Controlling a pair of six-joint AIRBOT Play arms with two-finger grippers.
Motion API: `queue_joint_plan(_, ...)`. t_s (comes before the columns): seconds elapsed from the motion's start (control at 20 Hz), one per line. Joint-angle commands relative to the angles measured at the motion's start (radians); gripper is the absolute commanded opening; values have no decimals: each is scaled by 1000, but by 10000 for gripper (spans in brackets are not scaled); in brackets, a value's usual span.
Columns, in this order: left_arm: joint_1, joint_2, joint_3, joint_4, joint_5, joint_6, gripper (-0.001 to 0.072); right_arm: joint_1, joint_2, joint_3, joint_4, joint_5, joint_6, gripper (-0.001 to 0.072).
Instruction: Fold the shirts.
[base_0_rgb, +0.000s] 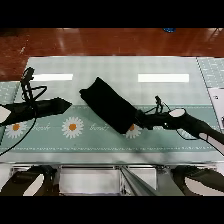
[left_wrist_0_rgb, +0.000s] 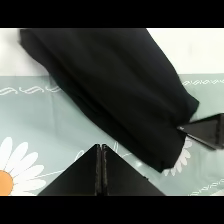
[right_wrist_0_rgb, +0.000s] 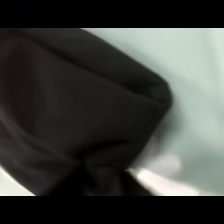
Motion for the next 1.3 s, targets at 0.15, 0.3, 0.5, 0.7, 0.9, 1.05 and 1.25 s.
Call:
queue_joint_plan(0.15,-2,0,0,1,4,-1,26,51,-109,356,-13,160,-138,17)
queue_joint_plan(0.3,-2,0,0,1,3,-1,26,51,-109,581,-79,245,-111,17)
queue_joint_plan(0.5,-2,0,0,1,3,-1,26,14,-109,864,-164,326,-50,17)
queue_joint_plan(0.7,-2,0,-1,1,-6,-1,26,-154,-85,1028,-212,415,27,17)
queue_joint_plan(0.9,-2,0,-1,0,-8,-1,26,-389,-14,1048,-214,560,48,17)
queue_joint_plan(1.05,-2,0,-1,0,-8,-1,26,-579,29,1048,-215,625,82,17)
queue_joint_plan(1.25,-2,0,-1,0,-7,0,26,-802,47,1048,-257,726,166,17)
